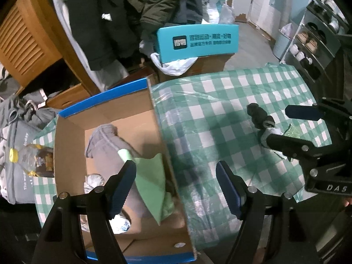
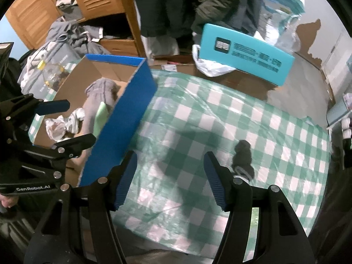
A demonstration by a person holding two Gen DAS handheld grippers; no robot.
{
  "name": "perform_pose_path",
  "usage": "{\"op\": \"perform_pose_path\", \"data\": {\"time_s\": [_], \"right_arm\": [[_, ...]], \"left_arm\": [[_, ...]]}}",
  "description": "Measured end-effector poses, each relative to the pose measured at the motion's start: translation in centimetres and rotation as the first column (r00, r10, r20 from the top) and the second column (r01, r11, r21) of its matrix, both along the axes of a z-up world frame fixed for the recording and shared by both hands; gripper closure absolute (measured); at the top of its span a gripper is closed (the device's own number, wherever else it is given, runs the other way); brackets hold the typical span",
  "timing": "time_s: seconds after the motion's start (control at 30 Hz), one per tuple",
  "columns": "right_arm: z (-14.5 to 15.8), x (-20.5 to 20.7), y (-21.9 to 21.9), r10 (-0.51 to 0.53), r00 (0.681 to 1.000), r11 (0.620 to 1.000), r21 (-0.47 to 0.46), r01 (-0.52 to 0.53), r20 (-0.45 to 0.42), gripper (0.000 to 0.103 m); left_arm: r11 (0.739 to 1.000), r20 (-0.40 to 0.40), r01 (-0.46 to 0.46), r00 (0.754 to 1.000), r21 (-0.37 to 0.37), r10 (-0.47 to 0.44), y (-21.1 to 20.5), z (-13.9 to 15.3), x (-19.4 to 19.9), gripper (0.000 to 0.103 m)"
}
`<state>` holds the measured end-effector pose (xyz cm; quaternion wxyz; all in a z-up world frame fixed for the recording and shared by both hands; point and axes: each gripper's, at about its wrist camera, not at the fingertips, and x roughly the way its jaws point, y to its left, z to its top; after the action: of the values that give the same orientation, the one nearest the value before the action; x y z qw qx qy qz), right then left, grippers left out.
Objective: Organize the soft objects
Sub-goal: 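Move both tools back over the grey sock and green mesh sponge, then lower the right tool onto the mesh sponge while the left tool reaches the grey sock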
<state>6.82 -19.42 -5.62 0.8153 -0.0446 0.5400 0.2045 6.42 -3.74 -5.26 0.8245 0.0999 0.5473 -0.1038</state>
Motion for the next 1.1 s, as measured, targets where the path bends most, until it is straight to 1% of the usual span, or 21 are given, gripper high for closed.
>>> {"op": "perform_pose_path", "data": {"time_s": [0.23, 0.5, 0.7, 0.87, 1.1], "right_arm": [[-0.4, -0.2, -4.1, -0.074, 0.997, 0.997, 0.000, 0.074, -0.009, 0.039], [-0.9, -0.7, -8.1, -0.143, 0.990, 0.990, -0.004, 0.143, -0.018, 0.039], [-2.1, -1.1, -10.8, -0.192, 0.981, 0.981, -0.014, 0.191, -0.037, 0.039], [-3.6, -1.1, -12.6, -0.222, 0.973, 0.975, -0.028, 0.220, -0.064, 0.039], [-5.1, -1.3, -14.9, -0.264, 0.961, 0.964, -0.045, 0.261, -0.086, 0.039]], "left_arm": [[0.999, -0.007, 0.048, 0.999, 0.014, -0.048, -2.9, -0.5, 0.2, 0.025], [0.995, -0.049, 0.096, 0.994, 0.007, -0.096, -6.4, -1.9, 0.4, 0.025], [0.991, -0.075, 0.132, 0.989, 0.018, -0.131, -8.7, -3.0, 0.4, 0.024], [0.989, -0.119, 0.150, 0.982, 0.006, -0.148, -10.5, -4.6, 0.7, 0.023], [0.986, -0.138, 0.166, 0.977, 0.025, -0.161, -12.6, -6.2, 1.0, 0.023]]}}
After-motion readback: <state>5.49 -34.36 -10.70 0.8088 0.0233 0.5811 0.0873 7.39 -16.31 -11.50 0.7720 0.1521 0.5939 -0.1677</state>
